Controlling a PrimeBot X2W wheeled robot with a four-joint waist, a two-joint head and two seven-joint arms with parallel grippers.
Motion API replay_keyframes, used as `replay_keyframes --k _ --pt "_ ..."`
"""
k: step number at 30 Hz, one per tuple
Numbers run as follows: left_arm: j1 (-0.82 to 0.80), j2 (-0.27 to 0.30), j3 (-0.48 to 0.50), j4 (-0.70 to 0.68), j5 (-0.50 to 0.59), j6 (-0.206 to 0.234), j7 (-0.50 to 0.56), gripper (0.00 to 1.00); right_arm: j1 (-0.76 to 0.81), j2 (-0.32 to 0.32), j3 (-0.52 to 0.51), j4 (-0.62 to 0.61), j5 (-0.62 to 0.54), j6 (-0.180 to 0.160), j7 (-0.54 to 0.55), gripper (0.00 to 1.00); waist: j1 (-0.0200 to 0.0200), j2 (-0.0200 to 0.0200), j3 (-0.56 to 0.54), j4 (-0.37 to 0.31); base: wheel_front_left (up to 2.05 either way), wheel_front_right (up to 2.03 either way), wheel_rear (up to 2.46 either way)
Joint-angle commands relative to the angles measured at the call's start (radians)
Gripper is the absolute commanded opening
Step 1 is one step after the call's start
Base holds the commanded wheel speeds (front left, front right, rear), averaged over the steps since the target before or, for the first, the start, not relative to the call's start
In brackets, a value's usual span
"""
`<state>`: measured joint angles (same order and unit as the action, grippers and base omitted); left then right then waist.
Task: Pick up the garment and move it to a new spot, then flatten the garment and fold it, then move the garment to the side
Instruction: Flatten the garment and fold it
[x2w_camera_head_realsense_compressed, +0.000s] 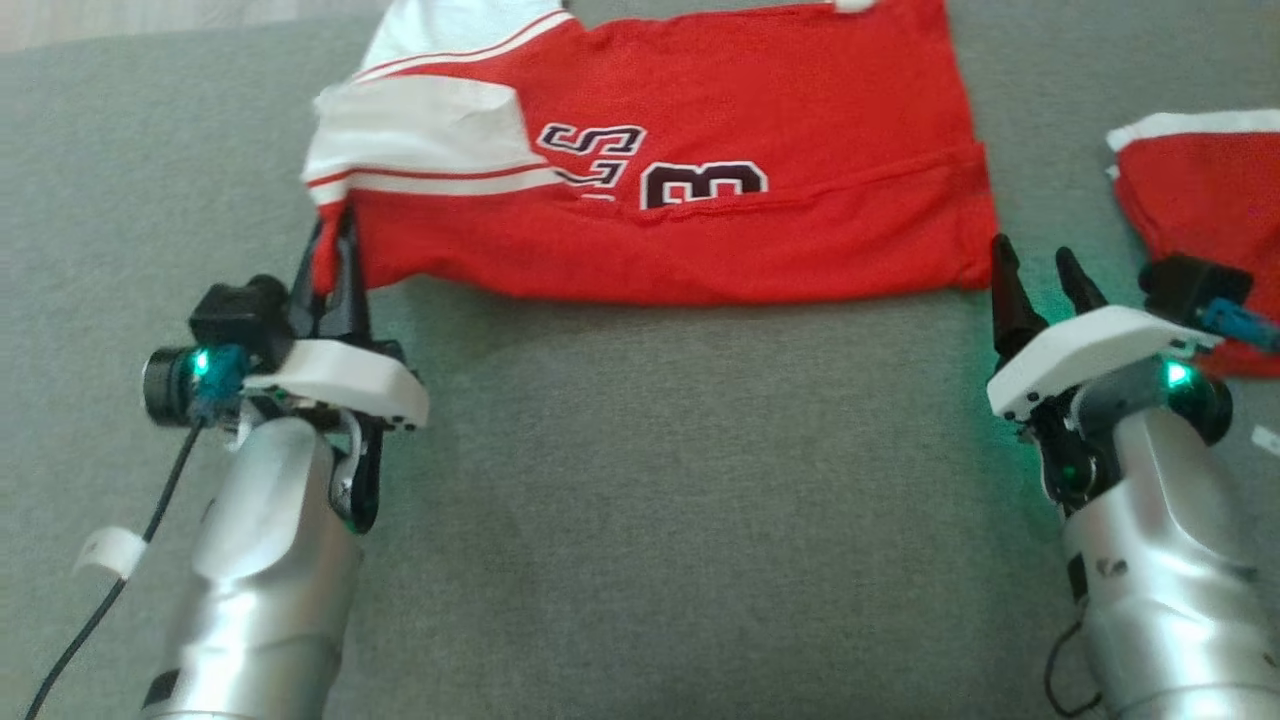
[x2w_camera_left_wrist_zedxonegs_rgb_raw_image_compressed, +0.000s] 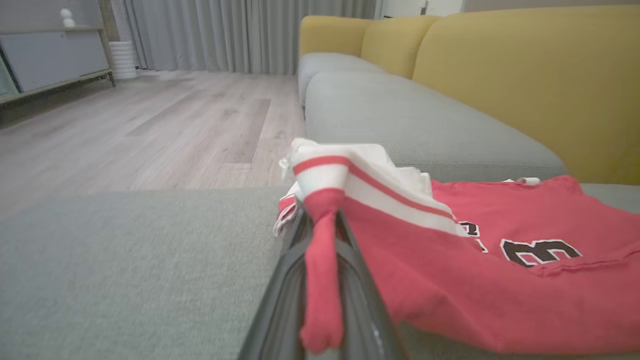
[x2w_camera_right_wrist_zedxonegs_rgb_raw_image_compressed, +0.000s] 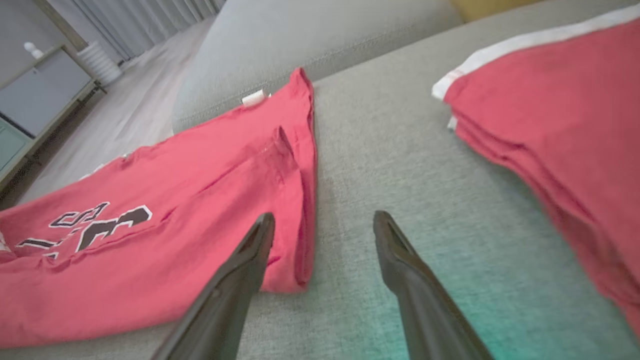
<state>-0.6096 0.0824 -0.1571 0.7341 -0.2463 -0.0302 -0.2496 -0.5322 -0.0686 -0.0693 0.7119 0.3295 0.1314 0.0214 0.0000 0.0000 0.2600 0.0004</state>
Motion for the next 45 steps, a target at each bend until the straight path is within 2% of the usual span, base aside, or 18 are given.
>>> replay_keyframes --k 1,10,11,12,19,25,29,36,41,45 --pt "-0.017 0.024 0.016 -0.047 0.014 -0.004 -0.012 0.0 -0.047 0.018 0.016 0.007 -0.01 -0.001 0.018 1.0 0.0 0.0 0.002 0.019 0.0 0.0 0.0" --pt "0.001 0.027 -0.005 -0.075 0.031 -0.01 -0.012 0.0 -0.141 0.018 0.042 0.202 -0.013 -0.001 0.086 1.0 0.0 0.0 0.008 0.044 0.0 0.0 0.0" --pt "0.004 0.027 -0.005 -0.073 0.031 -0.009 -0.012 0.0 -0.149 0.018 0.051 0.216 -0.015 -0.001 0.082 0.57 0.0 0.0 0.008 0.045 0.0 0.0 0.0" --pt "0.007 0.027 -0.004 -0.07 0.03 -0.008 -0.012 0.0 -0.156 0.018 0.059 0.227 -0.018 -0.001 0.073 0.0 0.0 0.0 0.006 0.046 0.0 0.0 0.0" --pt "0.049 0.048 0.009 -0.043 0.021 -0.006 -0.012 0.0 -0.154 0.018 0.113 0.26 -0.043 -0.001 -0.017 0.0 0.0 0.0 -0.039 0.029 0.0 0.0 0.0" --pt "0.127 0.062 0.024 -0.045 0.008 -0.006 -0.012 0.0 -0.102 -0.013 0.168 0.234 -0.033 -0.001 -0.025 0.0 0.0 0.0 -0.12 0.006 0.0 0.0 0.0" --pt "0.209 0.06 0.022 -0.047 -0.004 -0.014 -0.012 0.0 -0.039 -0.054 0.222 0.184 0.011 -0.001 0.03 0.0 0.0 0.0 -0.19 -0.006 0.0 0.0 0.0" --pt "0.367 0.04 -0.008 -0.088 -0.027 -0.029 0.037 0.0 0.113 -0.143 0.286 0.045 0.111 -0.001 0.198 0.0 0.0 0.0 -0.282 -0.002 0.0 0.0 0.0" --pt "0.465 0.031 -0.028 -0.151 -0.038 -0.026 0.079 0.0 0.237 -0.189 0.277 -0.093 0.158 -0.001 0.292 0.0 0.0 0.0 -0.306 0.006 0.0 0.0 0.0" --pt "0.516 0.03 -0.039 -0.188 -0.042 -0.019 0.105 0.0 0.331 -0.185 0.237 -0.198 0.166 -0.001 0.34 0.0 0.0 0.0 -0.313 0.005 0.0 0.0 0.0"
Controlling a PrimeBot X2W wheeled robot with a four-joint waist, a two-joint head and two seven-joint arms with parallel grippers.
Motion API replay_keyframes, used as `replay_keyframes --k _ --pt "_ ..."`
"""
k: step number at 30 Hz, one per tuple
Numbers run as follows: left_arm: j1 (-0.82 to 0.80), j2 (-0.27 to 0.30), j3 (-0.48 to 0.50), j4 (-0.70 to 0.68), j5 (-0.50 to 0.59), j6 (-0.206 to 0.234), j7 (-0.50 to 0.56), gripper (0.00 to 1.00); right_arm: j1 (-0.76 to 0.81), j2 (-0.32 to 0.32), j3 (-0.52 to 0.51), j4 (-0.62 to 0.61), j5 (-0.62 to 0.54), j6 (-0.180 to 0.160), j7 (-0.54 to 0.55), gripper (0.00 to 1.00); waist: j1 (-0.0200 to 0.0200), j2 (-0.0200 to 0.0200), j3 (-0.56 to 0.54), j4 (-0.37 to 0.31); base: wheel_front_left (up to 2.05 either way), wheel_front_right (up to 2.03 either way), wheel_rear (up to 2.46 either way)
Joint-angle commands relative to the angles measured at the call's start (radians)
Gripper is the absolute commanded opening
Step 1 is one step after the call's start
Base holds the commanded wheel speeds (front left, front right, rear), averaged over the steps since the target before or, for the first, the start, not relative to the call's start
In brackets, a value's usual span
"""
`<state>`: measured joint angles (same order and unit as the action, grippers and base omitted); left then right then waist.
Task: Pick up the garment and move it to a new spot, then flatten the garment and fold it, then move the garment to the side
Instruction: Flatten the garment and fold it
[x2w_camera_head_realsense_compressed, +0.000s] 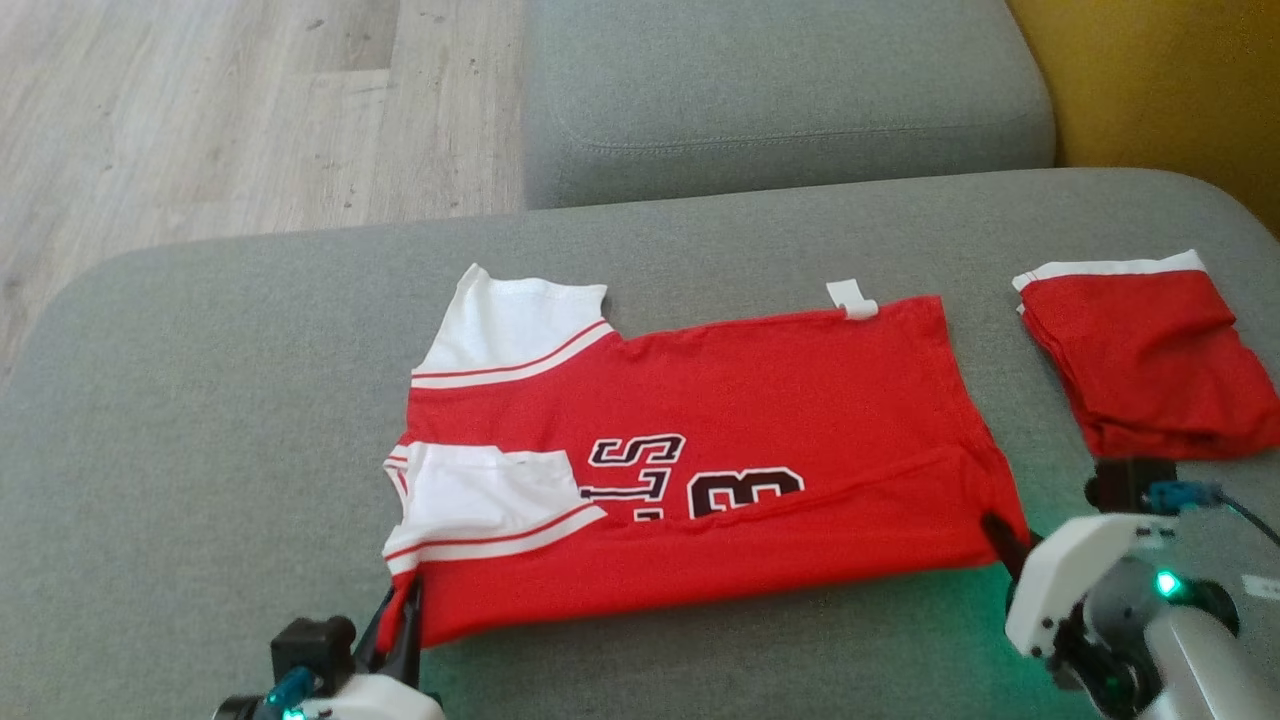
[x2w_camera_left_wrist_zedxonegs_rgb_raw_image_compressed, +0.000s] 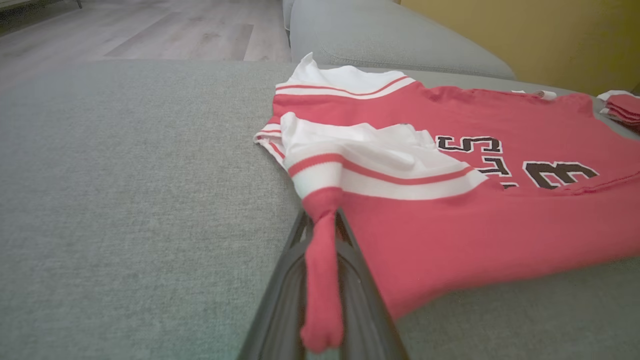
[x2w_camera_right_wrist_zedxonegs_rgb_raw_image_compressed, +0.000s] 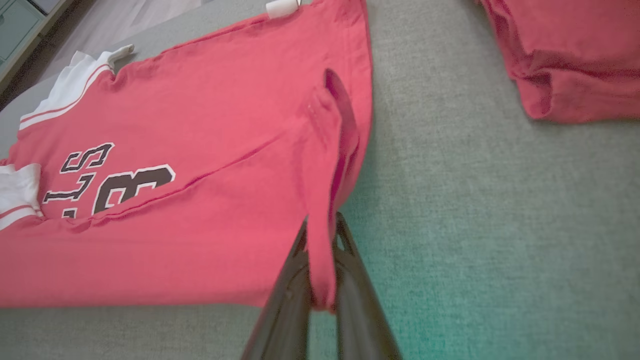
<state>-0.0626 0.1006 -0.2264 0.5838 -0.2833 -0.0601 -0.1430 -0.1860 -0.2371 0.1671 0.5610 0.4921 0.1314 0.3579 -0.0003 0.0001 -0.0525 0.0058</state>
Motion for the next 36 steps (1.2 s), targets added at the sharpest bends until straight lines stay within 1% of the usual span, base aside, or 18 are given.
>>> replay_keyframes --k 1,3,4,5,6,9,10,12,13,15,18,20,24,27,30,34,36 --pt "-0.024 0.012 0.028 -0.046 -0.005 0.014 0.004 0.0 0.005 -0.01 -0.014 -0.069 0.0 -0.001 0.012 0.0 0.0003 -0.0001 -0.002 -0.001 0.0 0.0 0.0" --pt "-0.012 0.015 0.026 -0.06 -0.004 0.025 0.018 0.0 0.037 0.008 -0.048 -0.116 -0.013 -0.001 0.01 1.0 0.0003 -0.0001 -0.002 -0.005 0.0 0.0 0.0" --pt "-0.007 0.015 0.031 -0.065 -0.008 0.033 0.026 0.01 0.047 0.02 -0.06 -0.143 -0.019 -0.001 0.003 1.0 0.0003 -0.0001 -0.001 -0.008 0.0 0.0 0.0" --pt "-0.005 0.016 0.035 -0.073 -0.009 0.041 0.028 0.7 0.054 0.031 -0.073 -0.169 -0.027 -0.001 -0.011 1.0 0.0003 -0.0001 0.001 -0.011 0.0 0.0 0.0" --pt "-0.006 0.018 0.038 -0.083 -0.008 0.049 0.027 1.0 0.058 0.041 -0.084 -0.195 -0.037 -0.001 -0.029 1.0 0.0003 -0.0001 0.004 -0.015 0.0 0.0 0.0" --pt "-0.017 0.023 0.046 -0.116 -0.007 0.065 0.011 1.0 0.059 0.067 -0.112 -0.266 -0.073 -0.001 -0.095 1.0 0.0003 -0.0001 0.017 -0.028 0.0 0.0 0.0" --pt "-0.017 0.023 0.046 -0.116 -0.007 0.065 0.011 1.0 0.059 0.067 -0.112 -0.266 -0.073 -0.001 -0.095 1.0 0.0003 -0.0001 0.017 -0.028 0.0 0.0 0.0" --pt "-0.032 0.025 0.054 -0.144 -0.01 0.07 -0.013 1.0 0.05 0.079 -0.129 -0.303 -0.095 -0.001 -0.147 1.0 0.0003 -0.0001 0.028 -0.037 0.0 0.0 0.0" --pt "-0.052 0.026 0.06 -0.174 -0.011 0.069 -0.04 1.0 0.038 0.085 -0.139 -0.332 -0.118 -0.001 -0.196 1.0 0.0003 -0.0001 0.039 -0.046 0.0 0.0 0.0" --pt "-0.077 0.032 0.064 -0.203 -0.011 0.064 -0.061 1.0 0.022 0.088 -0.153 -0.353 -0.141 -0.001 -0.242 1.0 0.0003 -0.0001 0.051 -0.055 0.0 0.0 0.0" --pt "-0.127 0.045 0.07 -0.24 -0.007 0.06 -0.075 1.0 -0.011 0.092 -0.167 -0.371 -0.159 -0.001 -0.288 1.0 0.0003 -0.0001 0.076 -0.072 0.0 0.0 0.0" --pt "-0.176 0.058 0.067 -0.257 -0.003 0.049 -0.068 1.0 -0.042 0.094 -0.176 -0.383 -0.165 -0.001 -0.308 1.0 0.0003 -0.0001 0.107 -0.083 0.0 0.0 0.0" --pt "-0.308 0.102 0.053 -0.246 0.009 0.015 -0.003 1.0 -0.114 0.091 -0.175 -0.397 -0.17 -0.001 -0.325 1.0 0.0003 -0.0001 0.184 -0.105 0.0 0.0 0.0" --pt "-0.432 0.14 0.035 -0.201 0.005 -0.024 0.078 1.0 -0.17 0.082 -0.173 -0.405 -0.17 -0.001 -0.332 1.0 0.0003 -0.0001 0.25 -0.117 0.0 0.0 0.0" --pt "-0.561 0.185 0.007 -0.134 -0.01 -0.053 0.17 1.0 -0.226 0.074 -0.166 -0.413 -0.171 -0.001 -0.338 1.0 0.0003 -0.0001 0.319 -0.133 0.0 0.0 0.0" --pt "-0.724 0.252 -0.059 -0.036 -0.033 -0.068 0.288 1.0 -0.297 0.064 -0.143 -0.413 -0.17 -0.001 -0.346 1.0 0.0003 -0.0001 0.4 -0.158 0.0 0.0 0.0" --pt "-0.793 0.28 -0.115 0.006 -0.063 -0.07 0.348 1.0 -0.33 0.062 -0.127 -0.41 -0.169 -0.001 -0.351 1.0 0.0003 -0.0001 0.438 -0.173 0.0 0.0 0.0"
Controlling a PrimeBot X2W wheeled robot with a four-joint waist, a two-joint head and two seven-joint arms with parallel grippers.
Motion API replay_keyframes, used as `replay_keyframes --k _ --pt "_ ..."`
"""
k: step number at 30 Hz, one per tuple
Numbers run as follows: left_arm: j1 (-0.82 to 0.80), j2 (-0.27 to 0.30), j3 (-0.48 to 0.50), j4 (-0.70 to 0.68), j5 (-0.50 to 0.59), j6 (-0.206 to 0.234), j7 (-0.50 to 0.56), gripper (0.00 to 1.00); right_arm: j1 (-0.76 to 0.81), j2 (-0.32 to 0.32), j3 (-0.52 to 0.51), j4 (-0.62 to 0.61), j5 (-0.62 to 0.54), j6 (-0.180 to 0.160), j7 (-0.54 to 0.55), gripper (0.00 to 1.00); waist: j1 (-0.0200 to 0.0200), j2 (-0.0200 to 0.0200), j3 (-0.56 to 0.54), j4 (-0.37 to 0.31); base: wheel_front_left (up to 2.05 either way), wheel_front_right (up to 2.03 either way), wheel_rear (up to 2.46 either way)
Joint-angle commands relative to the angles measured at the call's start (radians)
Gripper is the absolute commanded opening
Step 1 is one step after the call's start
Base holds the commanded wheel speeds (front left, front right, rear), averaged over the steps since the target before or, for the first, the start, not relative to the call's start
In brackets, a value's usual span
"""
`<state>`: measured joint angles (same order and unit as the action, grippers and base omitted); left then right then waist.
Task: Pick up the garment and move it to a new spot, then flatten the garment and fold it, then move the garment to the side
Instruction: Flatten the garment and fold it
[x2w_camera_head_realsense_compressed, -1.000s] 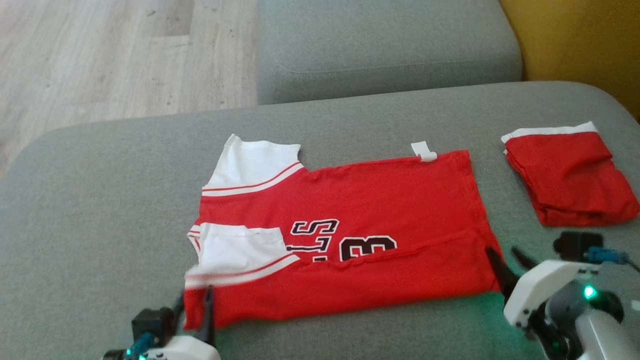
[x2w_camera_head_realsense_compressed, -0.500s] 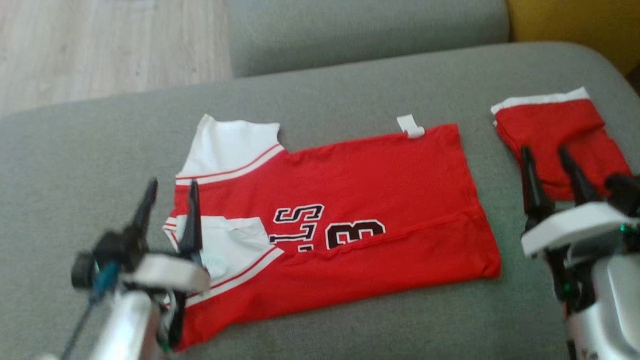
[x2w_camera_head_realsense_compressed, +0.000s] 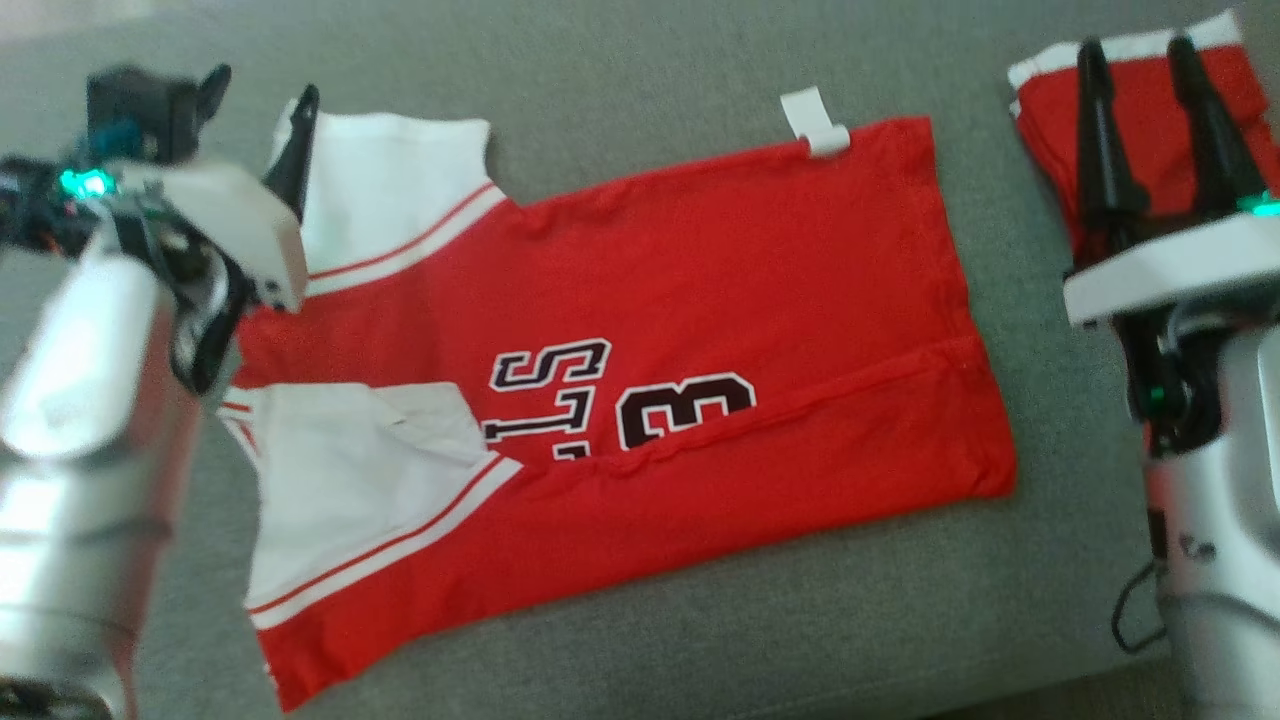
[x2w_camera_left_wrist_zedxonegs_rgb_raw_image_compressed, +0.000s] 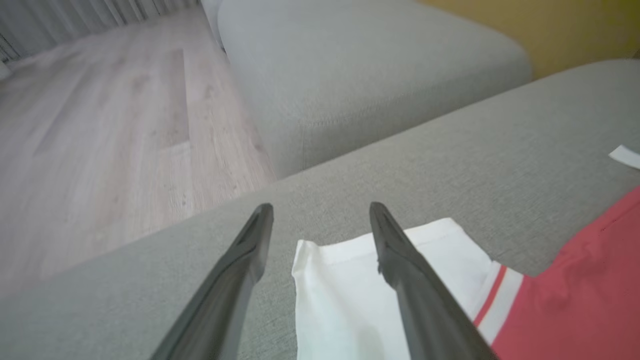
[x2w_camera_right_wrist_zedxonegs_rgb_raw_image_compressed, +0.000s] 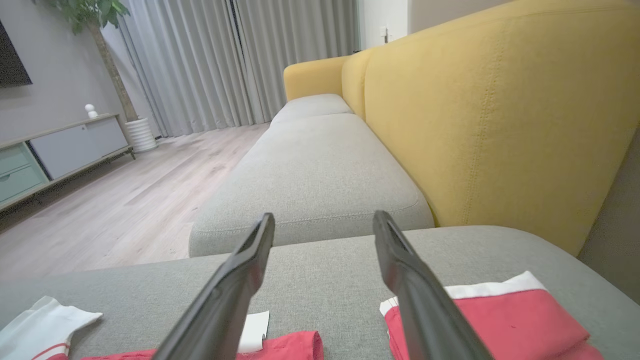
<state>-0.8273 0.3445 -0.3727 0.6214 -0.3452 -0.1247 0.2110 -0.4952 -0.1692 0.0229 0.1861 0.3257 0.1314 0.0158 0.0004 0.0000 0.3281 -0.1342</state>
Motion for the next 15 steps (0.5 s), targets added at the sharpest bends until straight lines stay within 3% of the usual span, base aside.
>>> replay_keyframes --k 1,5,9,15 --pt "-0.059 0.052 0.002 -0.014 -0.02 -0.005 0.019 1.0 -0.036 -0.006 0.025 -0.033 -0.002 -0.001 -0.013 1.0 -0.0004 0.0 0.073 -0.039 0.0 0.0 0.0" --pt "-0.158 0.116 -0.092 0.054 -0.095 -0.006 0.097 1.0 -0.087 -0.002 0.052 -0.024 0.003 -0.001 -0.032 1.0 -0.0004 0.0 0.13 -0.066 0.0 0.0 0.0" --pt "-0.236 0.163 -0.127 0.142 -0.121 -0.006 0.137 1.0 -0.119 -0.002 0.069 -0.018 0.007 -0.001 -0.05 1.0 -0.0004 0.0 0.169 -0.083 0.0 0.0 0.0" --pt "-0.283 0.165 -0.162 0.257 -0.132 -0.006 0.161 1.0 -0.124 -0.007 0.081 -0.003 0.008 -0.001 -0.065 1.0 -0.0004 0.0 0.175 -0.092 0.0 0.0 0.0"
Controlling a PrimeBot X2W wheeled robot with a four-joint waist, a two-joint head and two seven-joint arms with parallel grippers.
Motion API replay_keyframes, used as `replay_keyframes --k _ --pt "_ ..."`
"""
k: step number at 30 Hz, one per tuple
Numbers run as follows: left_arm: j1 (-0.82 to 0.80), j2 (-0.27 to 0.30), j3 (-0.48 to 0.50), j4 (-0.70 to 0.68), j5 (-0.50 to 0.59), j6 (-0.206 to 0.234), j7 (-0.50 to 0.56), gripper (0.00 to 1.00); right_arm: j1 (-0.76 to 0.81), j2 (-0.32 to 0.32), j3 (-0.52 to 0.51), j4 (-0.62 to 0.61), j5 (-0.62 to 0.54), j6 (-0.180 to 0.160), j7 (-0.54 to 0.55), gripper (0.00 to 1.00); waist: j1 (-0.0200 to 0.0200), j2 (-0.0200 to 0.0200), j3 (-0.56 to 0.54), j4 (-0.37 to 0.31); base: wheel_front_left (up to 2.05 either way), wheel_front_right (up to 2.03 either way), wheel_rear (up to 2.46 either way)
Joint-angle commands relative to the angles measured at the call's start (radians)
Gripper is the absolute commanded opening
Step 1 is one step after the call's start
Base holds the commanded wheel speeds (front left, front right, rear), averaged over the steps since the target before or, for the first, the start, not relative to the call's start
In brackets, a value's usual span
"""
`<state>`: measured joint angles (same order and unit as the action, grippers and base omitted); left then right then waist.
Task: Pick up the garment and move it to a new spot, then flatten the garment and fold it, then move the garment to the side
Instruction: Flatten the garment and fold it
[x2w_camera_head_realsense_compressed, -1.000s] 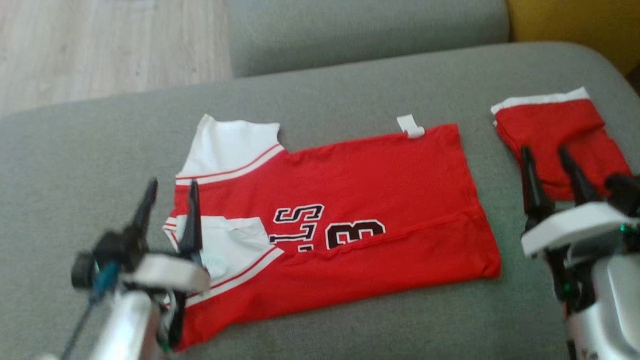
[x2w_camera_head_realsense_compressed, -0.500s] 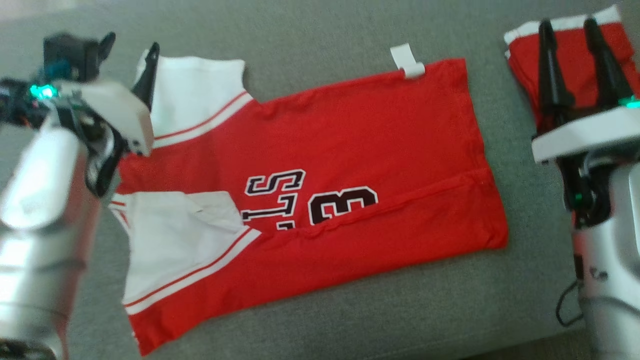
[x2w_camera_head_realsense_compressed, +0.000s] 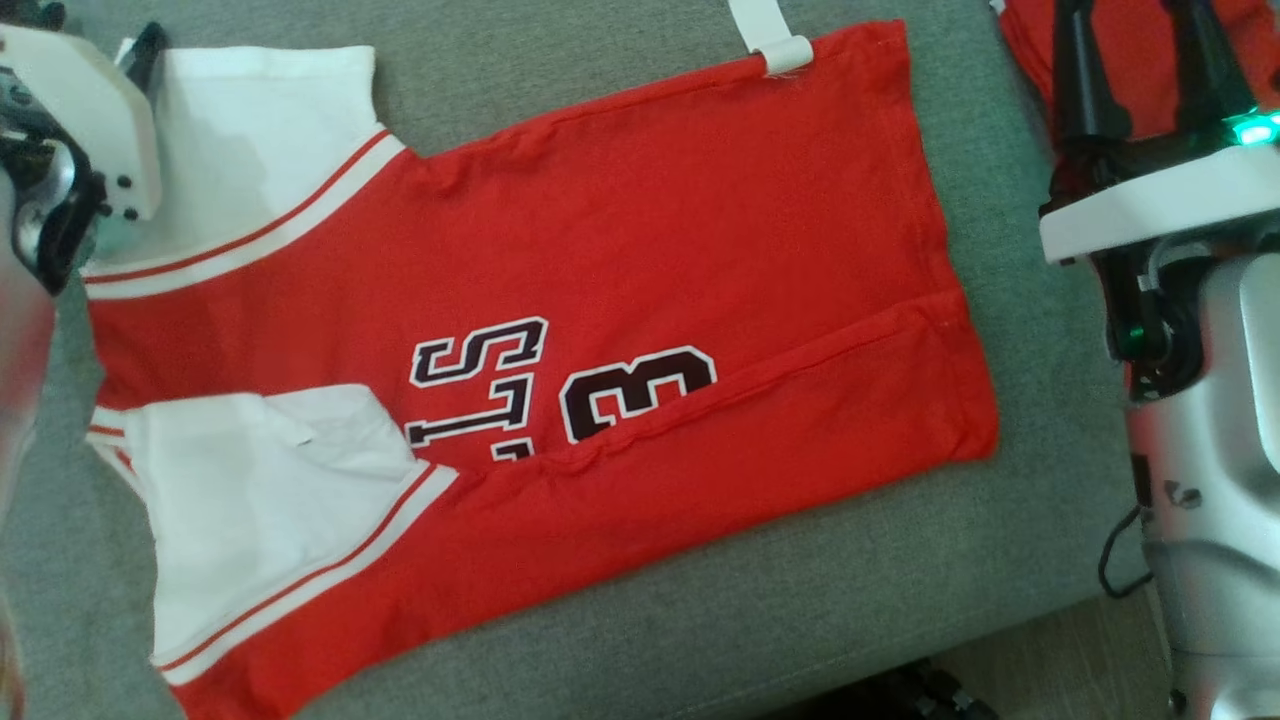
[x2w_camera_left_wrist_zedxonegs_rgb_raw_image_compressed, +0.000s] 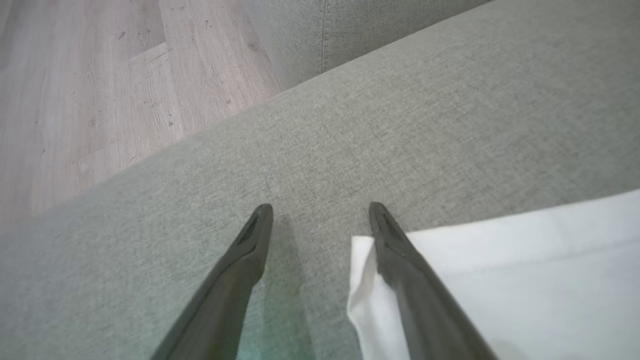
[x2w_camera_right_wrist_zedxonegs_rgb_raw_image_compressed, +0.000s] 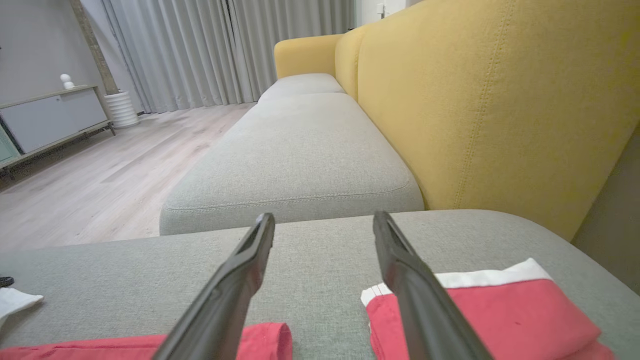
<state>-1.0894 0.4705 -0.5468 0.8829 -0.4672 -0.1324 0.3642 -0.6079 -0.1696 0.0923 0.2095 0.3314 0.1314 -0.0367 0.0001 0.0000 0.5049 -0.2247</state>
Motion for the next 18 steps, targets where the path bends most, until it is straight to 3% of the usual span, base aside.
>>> replay_keyframes --k 1,10,18 --pt "-0.019 0.033 0.004 0.002 -0.026 0.002 0.011 1.0 -0.01 -0.009 0.01 -0.022 0.003 -0.001 -0.014 1.0 -0.0001 0.0 -0.005 -0.002 0.0 0.0 0.0" --pt "-0.003 0.021 -0.095 -0.016 -0.144 0.002 0.034 1.0 -0.014 -0.018 -0.003 0.019 -0.003 -0.001 -0.008 1.0 -0.0001 0.0 -0.035 0.009 0.0 0.0 0.0" --pt "-0.005 0.051 -0.159 -0.044 -0.244 0.002 0.013 1.0 -0.019 -0.014 -0.001 0.053 -0.003 -0.001 -0.007 1.0 -0.0001 0.0 -0.071 0.018 0.0 0.0 0.0"
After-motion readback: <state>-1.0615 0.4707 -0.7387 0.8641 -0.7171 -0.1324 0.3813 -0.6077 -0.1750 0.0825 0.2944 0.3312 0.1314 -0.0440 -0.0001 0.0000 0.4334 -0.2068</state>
